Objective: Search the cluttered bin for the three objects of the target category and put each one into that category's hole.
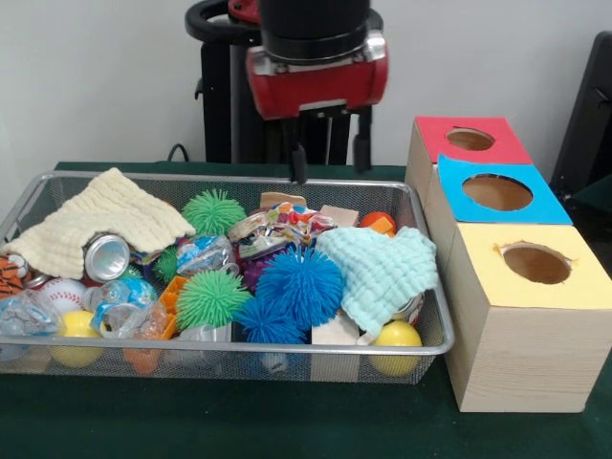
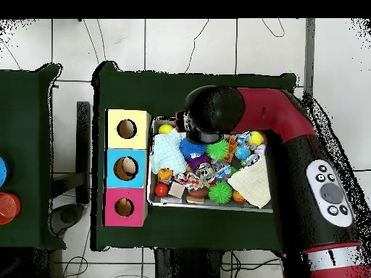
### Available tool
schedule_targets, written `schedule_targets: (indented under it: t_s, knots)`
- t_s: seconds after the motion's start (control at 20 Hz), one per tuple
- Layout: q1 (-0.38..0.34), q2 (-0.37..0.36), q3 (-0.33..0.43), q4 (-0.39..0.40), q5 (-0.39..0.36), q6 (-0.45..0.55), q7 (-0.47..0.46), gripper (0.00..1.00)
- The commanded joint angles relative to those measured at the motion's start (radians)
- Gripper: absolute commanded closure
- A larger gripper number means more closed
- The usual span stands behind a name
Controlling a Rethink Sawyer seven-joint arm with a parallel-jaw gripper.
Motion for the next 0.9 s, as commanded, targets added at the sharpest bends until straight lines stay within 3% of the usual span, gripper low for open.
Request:
schedule_targets:
  t_s: [0.05, 0.25, 0.4, 0.6, 0.9]
  knots:
    - [-0.080, 0.075, 0.052, -0.071, -0.082, 0.130, -0.397, 0.00]
    - [-0.068, 0.091, 0.036, -0.086, -0.115, 0.101, -0.387, 0.00]
    - [-0.109, 0.129, 0.048, -0.131, -0.143, 0.112, -0.493, 0.00]
    - [-0.145, 0.145, 0.068, -0.112, -0.166, 0.069, -0.561, 0.00]
    - [-0.142, 0.117, 0.048, -0.064, -0.204, 0.026, -0.537, 0.00]
